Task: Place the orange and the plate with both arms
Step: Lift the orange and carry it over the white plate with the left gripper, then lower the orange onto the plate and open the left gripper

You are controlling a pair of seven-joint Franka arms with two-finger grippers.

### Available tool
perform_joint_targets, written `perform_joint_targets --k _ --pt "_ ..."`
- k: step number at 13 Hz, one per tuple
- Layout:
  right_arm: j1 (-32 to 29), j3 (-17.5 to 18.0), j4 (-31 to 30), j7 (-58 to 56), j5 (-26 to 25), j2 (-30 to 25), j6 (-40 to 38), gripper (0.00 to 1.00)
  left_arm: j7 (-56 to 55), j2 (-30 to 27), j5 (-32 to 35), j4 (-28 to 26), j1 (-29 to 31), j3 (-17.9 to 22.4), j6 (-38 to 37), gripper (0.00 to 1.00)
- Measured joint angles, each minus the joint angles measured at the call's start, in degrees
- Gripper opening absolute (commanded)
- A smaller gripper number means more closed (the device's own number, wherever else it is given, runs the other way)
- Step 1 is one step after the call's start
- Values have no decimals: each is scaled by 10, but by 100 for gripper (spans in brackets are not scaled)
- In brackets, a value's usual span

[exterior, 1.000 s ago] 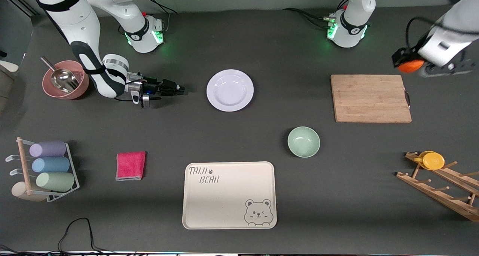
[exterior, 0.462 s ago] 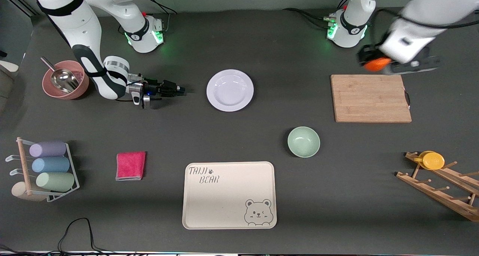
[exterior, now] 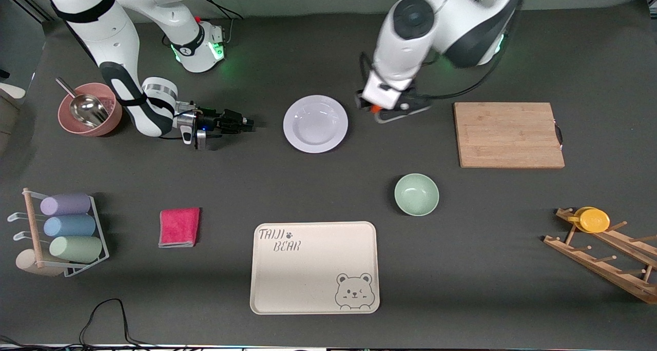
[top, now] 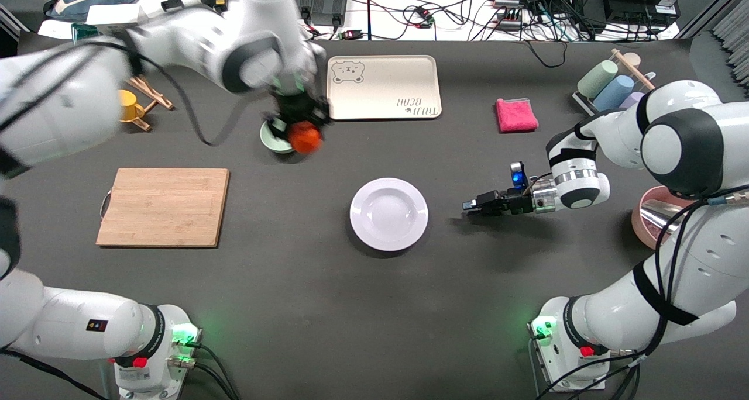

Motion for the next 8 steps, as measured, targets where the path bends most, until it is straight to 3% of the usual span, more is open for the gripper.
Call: perform_joint_targets --k 4,8 --pt "0 0 1 -16 0 0 -4 46 -171 145 110 15 -107 -2 113 0" --pt "0 0 2 -27 0 1 -22 46 -293 267 251 69 -158 1 135 0"
